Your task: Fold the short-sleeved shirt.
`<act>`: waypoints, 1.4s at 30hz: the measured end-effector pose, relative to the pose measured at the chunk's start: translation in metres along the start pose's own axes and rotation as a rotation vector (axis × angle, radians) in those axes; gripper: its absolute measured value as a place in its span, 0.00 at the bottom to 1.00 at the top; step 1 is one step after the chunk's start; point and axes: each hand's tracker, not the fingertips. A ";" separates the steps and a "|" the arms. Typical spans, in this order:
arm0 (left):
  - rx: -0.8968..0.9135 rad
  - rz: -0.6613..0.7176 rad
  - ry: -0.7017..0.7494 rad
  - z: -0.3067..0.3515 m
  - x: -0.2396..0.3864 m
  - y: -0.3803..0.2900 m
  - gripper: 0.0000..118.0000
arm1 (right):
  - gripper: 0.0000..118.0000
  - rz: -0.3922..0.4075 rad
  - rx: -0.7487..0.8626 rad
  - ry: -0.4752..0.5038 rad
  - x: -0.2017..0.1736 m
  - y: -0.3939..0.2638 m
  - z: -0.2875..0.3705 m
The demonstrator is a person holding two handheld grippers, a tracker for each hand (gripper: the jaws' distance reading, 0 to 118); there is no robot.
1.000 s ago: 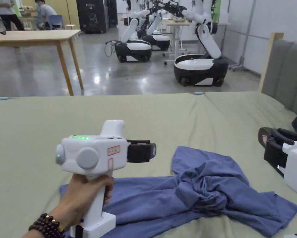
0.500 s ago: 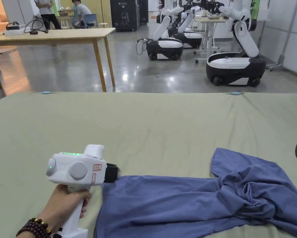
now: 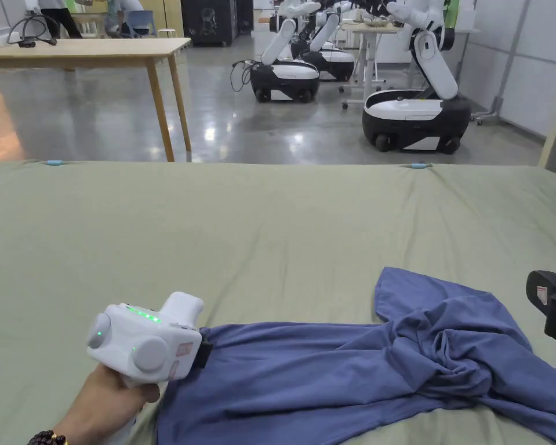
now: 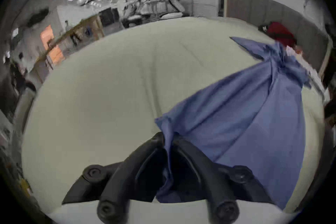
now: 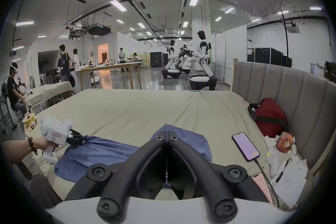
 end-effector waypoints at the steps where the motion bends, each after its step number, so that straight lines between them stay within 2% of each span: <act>1: 0.004 -0.061 0.070 0.002 0.007 -0.001 0.01 | 0.01 0.002 0.000 0.000 -0.001 -0.001 -0.001; 3: 0.006 -0.056 0.058 0.005 0.007 0.002 0.00 | 0.01 0.013 -0.014 0.001 0.000 -0.002 -0.003; 4: 0.006 -0.025 0.005 0.007 0.007 0.004 0.00 | 0.01 0.019 -0.022 0.001 0.004 -0.002 -0.006; 6: 0.039 0.021 0.012 0.015 0.006 0.009 0.00 | 0.01 0.001 -0.053 -0.019 0.019 -0.001 -0.013; 9: 0.116 0.067 -0.020 0.037 0.002 0.016 0.00 | 0.01 0.014 -0.160 -0.108 0.061 0.001 -0.036; 10: 0.128 0.091 -0.044 0.043 0.001 0.018 0.00 | 0.01 0.024 -0.244 -0.118 0.085 0.001 -0.051; 13: 0.165 0.059 -0.026 0.066 0.016 0.023 0.00 | 0.03 -0.032 -0.398 -0.127 0.135 -0.017 -0.088; 14: 0.169 0.057 -0.027 0.069 0.018 0.024 0.00 | 0.12 -0.056 -0.442 -0.119 0.148 -0.025 -0.098; 16: 0.176 0.061 -0.031 0.073 0.021 0.028 0.00 | 0.80 -0.052 -0.569 -0.085 0.162 -0.041 -0.119; 17: 0.178 0.066 -0.037 0.074 0.022 0.029 0.00 | 1.00 -0.050 -0.621 -0.069 0.167 -0.051 -0.129; 19: 0.169 0.081 -0.044 0.075 0.027 0.029 0.01 | 0.97 -0.017 -0.677 -0.096 0.168 -0.070 -0.139; 21: 0.164 0.090 -0.044 0.068 0.020 0.031 0.01 | 0.97 0.008 -0.662 -0.117 0.164 -0.081 -0.152; 24: 0.150 0.092 -0.042 0.063 0.018 0.032 0.01 | 0.96 -0.013 -0.678 -0.052 0.156 -0.095 -0.164; 25: 0.146 0.091 -0.041 0.062 0.019 0.033 0.01 | 0.94 -0.016 -0.693 -0.041 0.152 -0.099 -0.170; 26: 0.143 0.093 -0.043 0.062 0.020 0.033 0.01 | 0.87 -0.008 -0.704 -0.038 0.147 -0.100 -0.172; 28: 0.141 0.096 -0.041 0.061 0.020 0.033 0.01 | 0.56 0.027 -0.707 -0.044 0.134 -0.107 -0.178; 29: 0.141 0.098 -0.039 0.061 0.021 0.033 0.01 | 0.28 0.019 -0.703 -0.029 0.130 -0.107 -0.177; 30: 0.141 0.100 -0.039 0.062 0.021 0.032 0.01 | 0.05 0.013 -0.666 0.004 0.126 -0.105 -0.171; 32: 0.143 0.105 -0.041 0.062 0.023 0.032 0.01 | 0.05 0.035 -0.658 0.079 0.113 -0.105 -0.168; 33: 0.142 0.109 -0.043 0.062 0.023 0.032 0.01 | 0.05 0.127 -0.680 0.023 0.103 -0.106 -0.166; 34: 0.140 0.113 -0.041 0.061 0.024 0.032 0.01 | 0.05 0.180 -0.687 0.015 0.098 -0.105 -0.165; 36: 0.139 0.125 -0.036 0.060 0.023 0.032 0.01 | 0.05 0.123 -0.672 0.009 0.101 -0.095 -0.163; 39: 0.210 0.172 -0.047 0.073 0.016 0.034 0.01 | 0.05 0.025 -0.384 -0.022 0.108 -0.072 -0.131; 42: 0.315 0.248 -0.084 0.099 0.001 0.047 0.01 | 0.05 -0.052 -0.095 0.066 0.112 -0.039 -0.085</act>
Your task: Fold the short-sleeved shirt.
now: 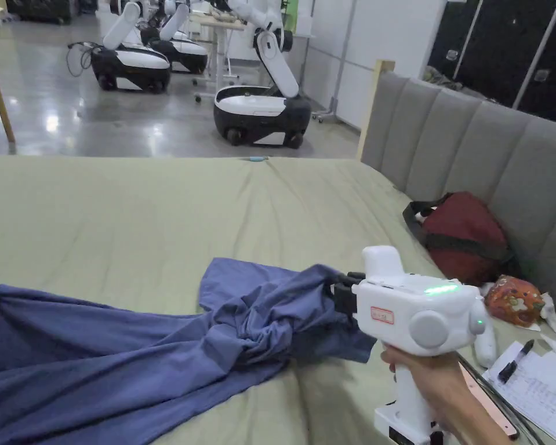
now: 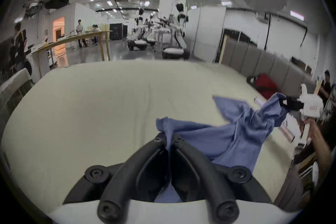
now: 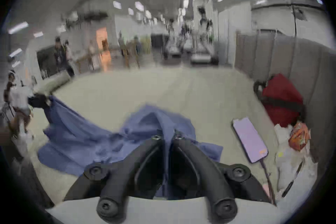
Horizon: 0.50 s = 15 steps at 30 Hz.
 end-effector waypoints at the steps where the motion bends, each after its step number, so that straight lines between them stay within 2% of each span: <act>1: 0.032 0.024 -0.011 0.008 -0.002 0.013 0.01 | 0.05 -0.003 0.051 0.015 -0.003 0.014 0.009; 4: 0.097 0.029 -0.026 0.029 -0.003 0.061 0.01 | 0.05 0.035 0.148 -0.030 -0.018 0.061 0.020; 7: 0.207 0.051 -0.035 0.053 -0.008 0.115 0.01 | 0.05 -0.009 0.262 0.003 -0.030 0.114 0.032; 8: 0.231 0.045 -0.018 0.061 -0.010 0.135 0.01 | 0.05 -0.011 0.264 0.012 -0.035 0.133 0.030; 13: 0.374 0.091 0.094 0.089 -0.038 0.234 0.01 | 0.05 0.046 0.332 -0.078 -0.059 0.233 0.011; 15: 0.426 0.070 0.140 0.096 -0.048 0.274 0.01 | 0.05 0.051 0.356 -0.096 -0.067 0.280 0.001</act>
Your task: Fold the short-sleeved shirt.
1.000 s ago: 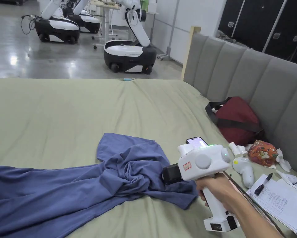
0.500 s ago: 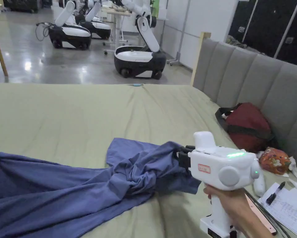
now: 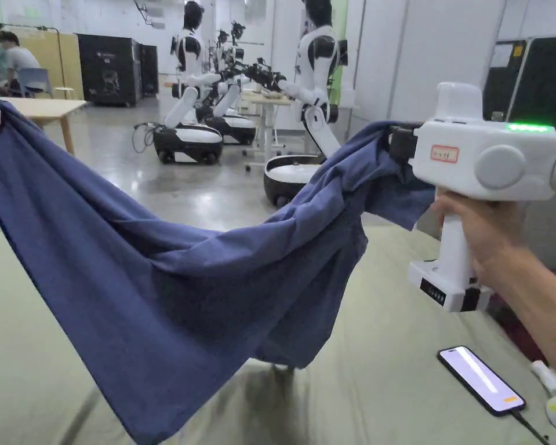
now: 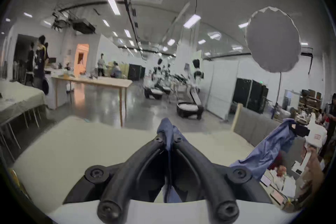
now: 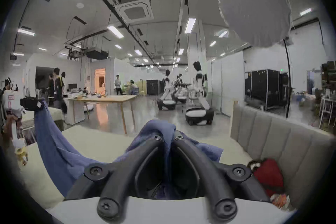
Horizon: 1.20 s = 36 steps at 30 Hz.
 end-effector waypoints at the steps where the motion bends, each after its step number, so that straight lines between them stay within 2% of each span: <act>1: 0.031 -0.012 0.015 -0.004 -0.002 0.018 0.01 | 0.05 0.006 0.026 -0.022 -0.004 0.019 -0.010; 3: 0.089 -0.070 0.022 -0.015 -0.004 0.050 0.01 | 0.05 0.018 0.061 -0.048 -0.012 0.058 -0.033; 5: 0.097 -0.089 0.098 -0.028 -0.004 0.079 0.01 | 0.05 0.034 0.067 -0.084 -0.017 0.090 -0.057; 7: 0.139 -0.070 0.097 -0.035 -0.004 0.101 0.01 | 0.05 0.018 0.065 -0.088 -0.021 0.117 -0.075; 9: 0.175 -0.064 0.100 -0.043 -0.004 0.116 0.01 | 0.05 -0.031 0.072 -0.067 -0.021 0.134 -0.091; 13: 0.198 -0.055 0.107 -0.035 0.011 0.131 0.01 | 0.06 -0.047 0.080 -0.046 -0.027 0.148 -0.108; 18: 0.212 -0.080 0.094 -0.016 0.041 0.123 0.01 | 0.06 0.005 0.094 -0.049 -0.033 0.148 -0.108; 20: 0.221 -0.077 0.068 -0.029 0.025 0.122 0.01 | 0.06 0.010 0.097 -0.050 -0.032 0.143 -0.107; 26: 0.187 -0.056 0.049 -0.038 0.015 0.062 0.01 | 0.06 -0.043 0.068 -0.017 -0.022 0.088 -0.110; 29: 0.092 0.007 -0.005 -0.052 0.005 0.007 0.01 | 0.06 -0.028 -0.011 -0.028 -0.022 0.030 -0.118; 33: -0.006 -0.024 0.011 -0.075 -0.011 -0.080 0.01 | 0.06 -0.056 -0.098 -0.002 -0.015 -0.056 -0.123; 36: -0.078 0.010 -0.012 -0.088 -0.027 -0.119 0.01 | 0.06 -0.049 -0.130 0.009 -0.008 -0.100 -0.118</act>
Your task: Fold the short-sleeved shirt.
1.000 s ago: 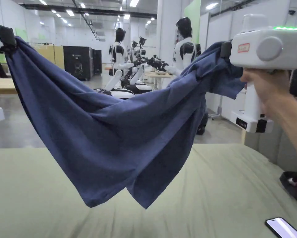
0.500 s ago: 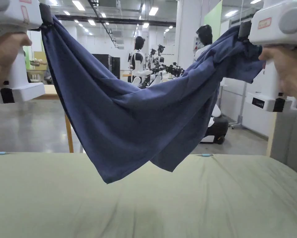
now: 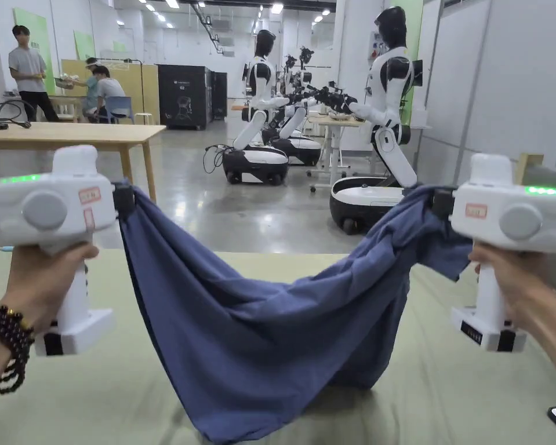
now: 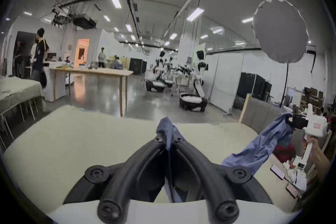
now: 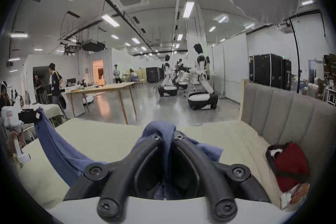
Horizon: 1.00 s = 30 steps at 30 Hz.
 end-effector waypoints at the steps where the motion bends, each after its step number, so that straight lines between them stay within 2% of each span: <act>1: -0.008 0.003 0.010 0.002 -0.002 -0.007 0.01 | 0.06 -0.001 -0.013 0.003 0.002 -0.008 0.005; 4: -0.016 0.013 -0.009 0.023 -0.013 -0.023 0.01 | 0.06 0.008 -0.009 0.037 0.011 -0.029 0.038; 9: -0.089 0.000 -0.042 0.094 -0.026 -0.062 0.01 | 0.06 0.083 -0.047 0.087 0.020 -0.059 0.131; 13: -0.203 -0.044 -0.056 0.162 -0.036 -0.114 0.01 | 0.06 0.104 -0.157 0.096 0.031 -0.100 0.209; 17: -0.294 0.038 -0.099 0.226 -0.049 -0.180 0.01 | 0.06 0.118 -0.262 0.124 0.042 -0.152 0.274; 18: -0.317 0.055 -0.103 0.238 -0.051 -0.196 0.01 | 0.06 0.110 -0.297 0.134 0.045 -0.166 0.285; 21: -0.406 0.009 -0.115 0.261 -0.052 -0.238 0.01 | 0.06 0.165 -0.439 0.106 0.045 -0.204 0.297; 26: -0.510 0.060 -0.076 0.258 -0.066 -0.276 0.01 | 0.07 0.239 -0.653 0.057 0.047 -0.255 0.284; 28: -0.514 0.050 -0.058 0.256 -0.068 -0.280 0.07 | 0.15 0.239 -0.699 0.048 0.051 -0.265 0.278; 29: -0.526 0.042 -0.063 0.253 -0.069 -0.282 0.16 | 0.27 0.232 -0.700 0.035 0.062 -0.273 0.272; 30: -0.539 0.032 -0.069 0.251 -0.068 -0.283 0.22 | 0.32 0.207 -0.713 0.028 0.065 -0.275 0.269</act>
